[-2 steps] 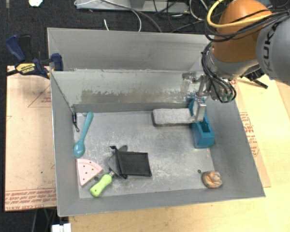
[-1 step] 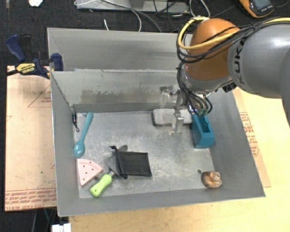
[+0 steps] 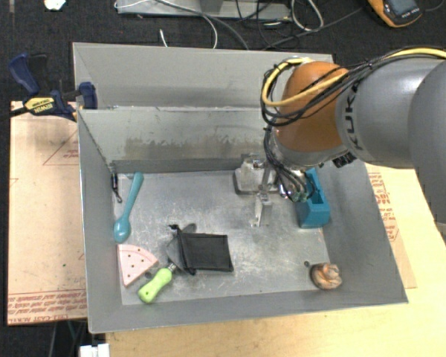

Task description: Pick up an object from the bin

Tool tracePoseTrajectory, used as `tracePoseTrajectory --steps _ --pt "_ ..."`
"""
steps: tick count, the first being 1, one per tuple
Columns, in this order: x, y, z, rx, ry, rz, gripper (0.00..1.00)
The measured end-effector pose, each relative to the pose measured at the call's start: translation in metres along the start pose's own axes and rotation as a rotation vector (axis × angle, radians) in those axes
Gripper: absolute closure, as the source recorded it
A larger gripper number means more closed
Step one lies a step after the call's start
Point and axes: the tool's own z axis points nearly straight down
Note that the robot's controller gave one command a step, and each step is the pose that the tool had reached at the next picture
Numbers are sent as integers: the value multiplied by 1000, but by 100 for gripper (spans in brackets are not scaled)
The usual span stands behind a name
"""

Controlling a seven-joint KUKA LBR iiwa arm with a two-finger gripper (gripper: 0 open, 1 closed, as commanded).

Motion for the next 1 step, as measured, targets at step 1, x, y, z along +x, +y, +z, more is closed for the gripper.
tracePoseTrajectory --steps 1 --pt "-4 -8 -28 -3 4 -53 0"
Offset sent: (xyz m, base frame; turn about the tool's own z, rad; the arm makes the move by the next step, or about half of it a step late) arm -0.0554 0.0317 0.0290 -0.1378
